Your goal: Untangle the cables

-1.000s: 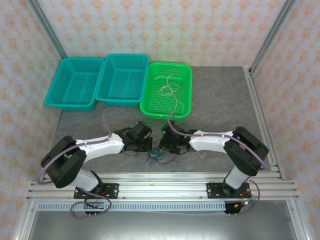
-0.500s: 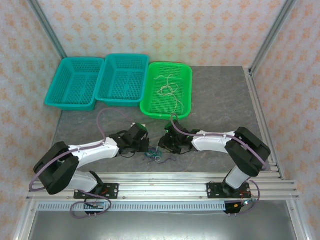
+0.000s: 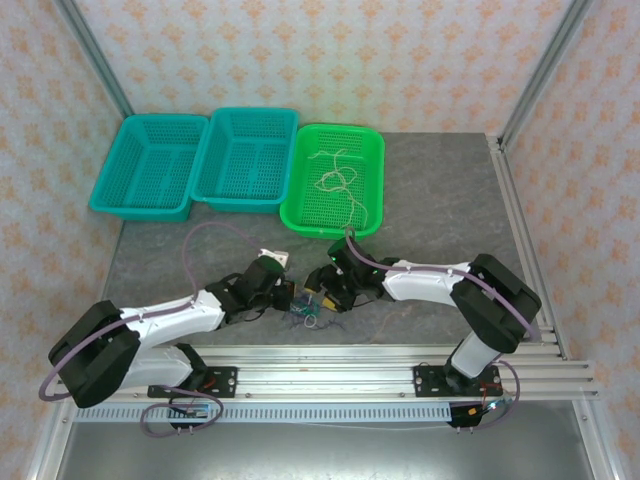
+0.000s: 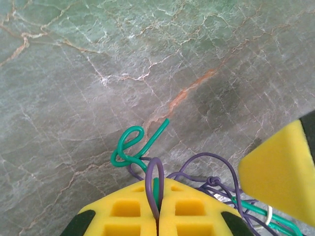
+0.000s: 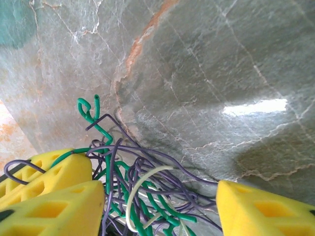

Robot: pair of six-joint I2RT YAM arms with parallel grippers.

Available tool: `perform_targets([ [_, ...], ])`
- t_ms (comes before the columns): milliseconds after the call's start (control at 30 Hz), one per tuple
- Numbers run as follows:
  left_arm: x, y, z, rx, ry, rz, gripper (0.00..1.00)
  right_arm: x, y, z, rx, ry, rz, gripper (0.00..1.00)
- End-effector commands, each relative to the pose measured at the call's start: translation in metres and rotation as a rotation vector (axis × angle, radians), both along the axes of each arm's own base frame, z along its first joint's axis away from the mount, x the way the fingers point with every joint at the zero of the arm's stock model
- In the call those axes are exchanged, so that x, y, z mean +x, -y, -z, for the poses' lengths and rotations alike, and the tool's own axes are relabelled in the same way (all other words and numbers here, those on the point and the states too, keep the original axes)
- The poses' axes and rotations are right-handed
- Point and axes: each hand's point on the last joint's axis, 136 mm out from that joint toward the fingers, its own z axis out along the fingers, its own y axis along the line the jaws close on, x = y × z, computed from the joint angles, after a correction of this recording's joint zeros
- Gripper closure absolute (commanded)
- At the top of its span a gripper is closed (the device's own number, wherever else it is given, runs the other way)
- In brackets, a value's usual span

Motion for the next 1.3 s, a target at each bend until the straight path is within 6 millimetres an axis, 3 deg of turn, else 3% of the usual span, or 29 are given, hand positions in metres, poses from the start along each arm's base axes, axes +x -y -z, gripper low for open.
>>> perform_targets([
  [0, 0.003, -0.006, -0.001, 0.039, 0.057, 0.008, 1.00, 0.004, -0.011, -0.019, 0.051, 0.017, 0.002, 0.34],
  [100, 0.003, -0.007, 0.001, 0.030, 0.058, -0.003, 1.00, 0.003, -0.010, -0.017, 0.035, 0.019, -0.011, 0.39],
  [367, 0.003, -0.006, -0.001, 0.016, 0.068, -0.005, 1.00, 0.005, -0.015, -0.005, 0.007, 0.013, -0.042, 0.67],
  [533, 0.001, -0.007, -0.001, 0.017, 0.067, -0.003, 1.00, 0.006, -0.021, -0.001, 0.017, -0.001, -0.053, 0.68],
  [767, 0.002, -0.013, 0.002, 0.038, 0.065, -0.030, 1.00, 0.008, -0.013, 0.004, -0.015, 0.005, -0.018, 0.99],
  [833, 0.002, -0.018, 0.004, 0.056, 0.062, -0.051, 1.00, 0.010, -0.007, 0.006, -0.030, 0.012, 0.008, 1.00],
  [967, 0.004, -0.043, 0.008, 0.138, 0.061, -0.164, 1.00, 0.021, 0.019, 0.006, -0.057, 0.045, 0.104, 1.00],
  [1100, 0.002, -0.081, 0.010, 0.263, 0.060, -0.323, 1.00, 0.038, 0.071, 0.003, -0.114, 0.094, 0.244, 1.00],
  [1267, -0.002, -0.095, 0.012, 0.270, 0.060, -0.402, 1.00, 0.046, 0.129, -0.001, -0.162, 0.105, 0.370, 1.00],
])
